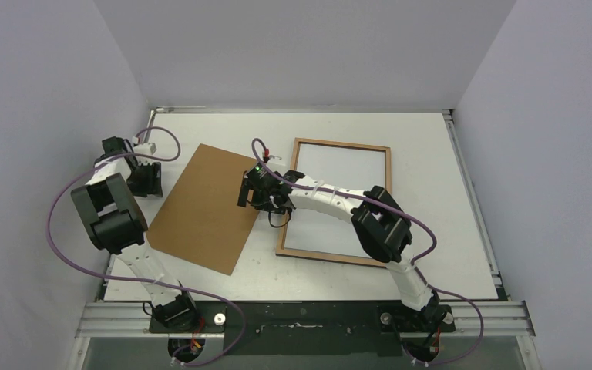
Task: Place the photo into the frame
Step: Turn over the photo frame item at the center of the board.
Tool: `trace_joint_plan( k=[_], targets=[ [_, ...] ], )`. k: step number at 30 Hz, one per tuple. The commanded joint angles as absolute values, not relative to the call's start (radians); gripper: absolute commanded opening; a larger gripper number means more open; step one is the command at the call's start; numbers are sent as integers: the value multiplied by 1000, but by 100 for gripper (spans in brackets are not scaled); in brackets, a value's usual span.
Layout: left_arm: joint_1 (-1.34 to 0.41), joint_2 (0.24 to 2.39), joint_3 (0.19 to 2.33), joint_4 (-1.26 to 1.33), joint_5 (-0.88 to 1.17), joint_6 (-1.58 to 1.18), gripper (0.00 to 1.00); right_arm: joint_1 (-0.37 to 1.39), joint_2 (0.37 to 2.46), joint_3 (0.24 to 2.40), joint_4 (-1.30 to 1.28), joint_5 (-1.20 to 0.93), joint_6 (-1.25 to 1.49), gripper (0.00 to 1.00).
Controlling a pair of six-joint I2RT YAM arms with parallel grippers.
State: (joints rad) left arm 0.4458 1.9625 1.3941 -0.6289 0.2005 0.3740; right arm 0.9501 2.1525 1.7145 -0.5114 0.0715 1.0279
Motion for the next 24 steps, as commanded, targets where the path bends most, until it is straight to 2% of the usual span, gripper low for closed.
trace_joint_plan(
  k=[1,14,24],
  targets=[
    [431,1977,1373,-525,145,363,50,946,2176,1721,-474,99,1057,90],
    [397,1973,1295,-561,188,345,44,930,2276,1754,-444,62,1083,90],
    [372,1945,1206,-583,246,344,41,914,2251,1732,-381,27,1128,90]
  ],
)
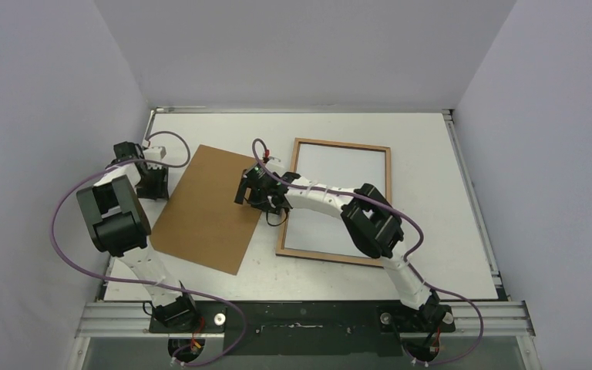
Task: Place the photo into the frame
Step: Turn over the photo frame item at the center of the board.
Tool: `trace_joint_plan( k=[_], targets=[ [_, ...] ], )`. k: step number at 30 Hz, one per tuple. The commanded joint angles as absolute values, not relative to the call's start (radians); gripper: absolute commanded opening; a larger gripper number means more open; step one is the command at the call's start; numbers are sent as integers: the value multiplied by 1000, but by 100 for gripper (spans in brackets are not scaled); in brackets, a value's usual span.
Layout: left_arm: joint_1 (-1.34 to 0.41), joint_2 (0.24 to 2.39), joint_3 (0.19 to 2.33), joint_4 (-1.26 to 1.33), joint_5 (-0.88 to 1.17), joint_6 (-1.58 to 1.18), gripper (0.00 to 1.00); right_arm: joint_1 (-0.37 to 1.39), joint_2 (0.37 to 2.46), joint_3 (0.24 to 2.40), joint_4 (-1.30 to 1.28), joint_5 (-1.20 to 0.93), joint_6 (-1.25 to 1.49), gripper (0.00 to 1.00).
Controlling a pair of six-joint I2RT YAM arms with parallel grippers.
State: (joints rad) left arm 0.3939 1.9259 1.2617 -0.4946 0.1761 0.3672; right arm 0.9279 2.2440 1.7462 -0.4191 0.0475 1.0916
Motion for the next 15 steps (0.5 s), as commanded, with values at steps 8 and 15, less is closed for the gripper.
trace_joint_plan(
  k=[8,15],
  targets=[
    [343,1943,1195,-593,256,332,38,901,2181,1714,-270,-40,1157,90],
    [292,1912,1195,-616,270,315,36,888,2093,1700,-207,-74,1170,90]
  ],
)
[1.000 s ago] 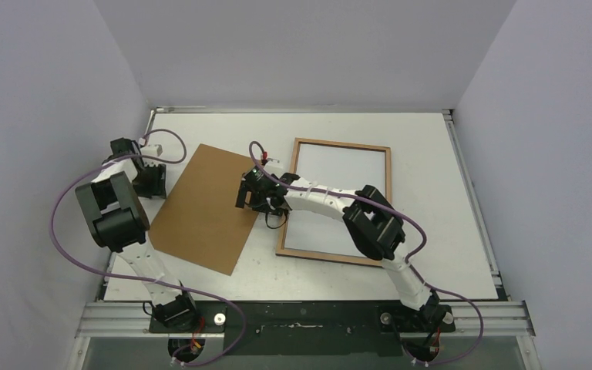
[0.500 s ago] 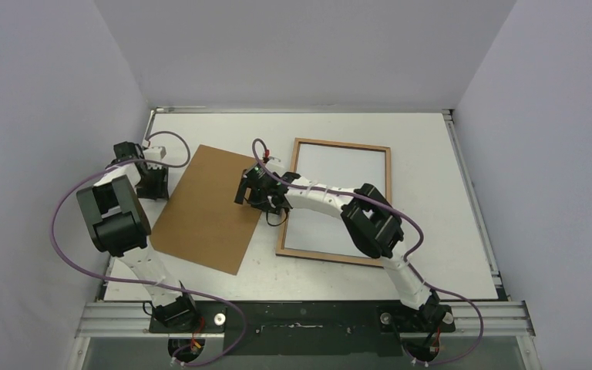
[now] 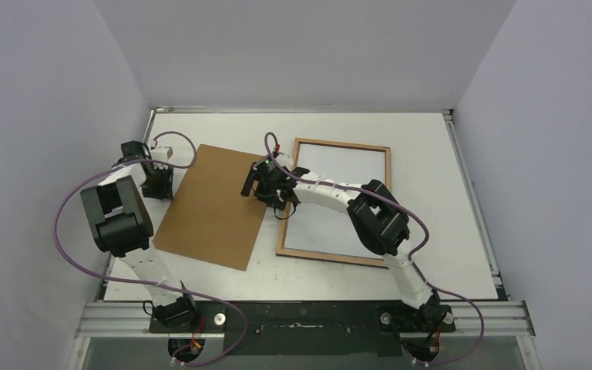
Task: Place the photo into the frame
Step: Turn over the photo frame item at the center of the board.
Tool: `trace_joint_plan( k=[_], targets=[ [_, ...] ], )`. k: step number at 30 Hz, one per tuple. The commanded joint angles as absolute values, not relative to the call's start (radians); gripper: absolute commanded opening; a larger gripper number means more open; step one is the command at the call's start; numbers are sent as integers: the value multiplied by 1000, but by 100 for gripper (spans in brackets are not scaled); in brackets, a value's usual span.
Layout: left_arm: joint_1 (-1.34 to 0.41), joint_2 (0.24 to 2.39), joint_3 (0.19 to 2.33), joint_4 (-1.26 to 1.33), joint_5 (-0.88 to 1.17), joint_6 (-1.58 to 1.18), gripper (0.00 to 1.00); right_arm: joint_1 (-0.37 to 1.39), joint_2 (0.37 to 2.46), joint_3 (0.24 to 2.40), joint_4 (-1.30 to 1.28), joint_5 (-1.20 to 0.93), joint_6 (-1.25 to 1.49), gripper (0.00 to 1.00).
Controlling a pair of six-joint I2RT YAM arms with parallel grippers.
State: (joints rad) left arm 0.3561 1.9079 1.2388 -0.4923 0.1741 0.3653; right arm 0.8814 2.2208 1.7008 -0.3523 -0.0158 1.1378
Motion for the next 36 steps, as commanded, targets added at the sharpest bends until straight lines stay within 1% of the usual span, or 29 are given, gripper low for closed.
trace_joint_plan(
  k=[1,9,36],
  targets=[
    [281,1908,1194,-619,271,313,35,888,2083,1695,-197,-76,1170,90],
    [238,1905,1205,-634,270,300,34,883,2026,1663,-173,-83,1166,90],
    [28,1911,1276,-677,274,234,33,776,1809,1326,-114,-61,1198,90]
  ],
)
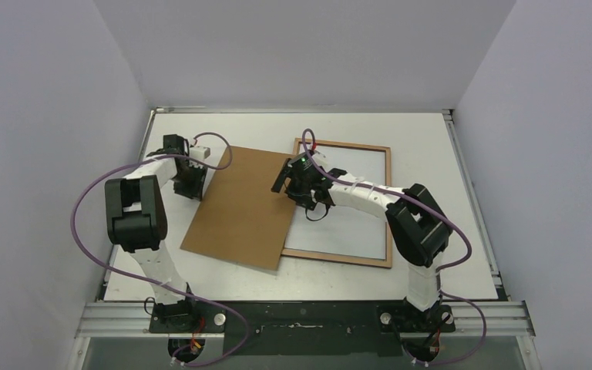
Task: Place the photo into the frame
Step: Turn over the photo frame item at the center of the board.
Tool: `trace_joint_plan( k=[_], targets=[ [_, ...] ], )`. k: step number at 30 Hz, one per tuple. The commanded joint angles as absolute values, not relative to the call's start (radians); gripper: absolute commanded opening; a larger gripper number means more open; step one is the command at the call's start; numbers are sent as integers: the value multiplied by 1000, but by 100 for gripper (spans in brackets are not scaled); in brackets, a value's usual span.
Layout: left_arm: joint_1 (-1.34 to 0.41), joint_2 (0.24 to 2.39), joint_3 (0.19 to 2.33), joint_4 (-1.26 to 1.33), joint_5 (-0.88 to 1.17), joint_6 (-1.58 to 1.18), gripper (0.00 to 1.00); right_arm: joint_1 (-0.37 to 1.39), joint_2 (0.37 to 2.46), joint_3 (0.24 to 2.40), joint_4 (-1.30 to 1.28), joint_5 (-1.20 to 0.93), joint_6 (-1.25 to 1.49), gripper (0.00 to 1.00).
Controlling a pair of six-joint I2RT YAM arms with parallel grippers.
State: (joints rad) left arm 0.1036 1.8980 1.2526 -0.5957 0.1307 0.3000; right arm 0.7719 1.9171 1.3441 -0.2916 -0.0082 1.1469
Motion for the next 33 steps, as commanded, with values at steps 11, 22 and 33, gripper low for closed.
trace_joint_plan(
  k=[11,22,33],
  targets=[
    [-29,1915,1270,-678,260,227,33,731,1774,1244,-109,-68,1190,90],
    [-28,1907,1251,-663,230,232,31,689,1732,1121,-42,-133,1154,90],
    [-28,1914,1261,-673,233,227,29,677,1718,1049,111,-230,1166,98]
  ],
)
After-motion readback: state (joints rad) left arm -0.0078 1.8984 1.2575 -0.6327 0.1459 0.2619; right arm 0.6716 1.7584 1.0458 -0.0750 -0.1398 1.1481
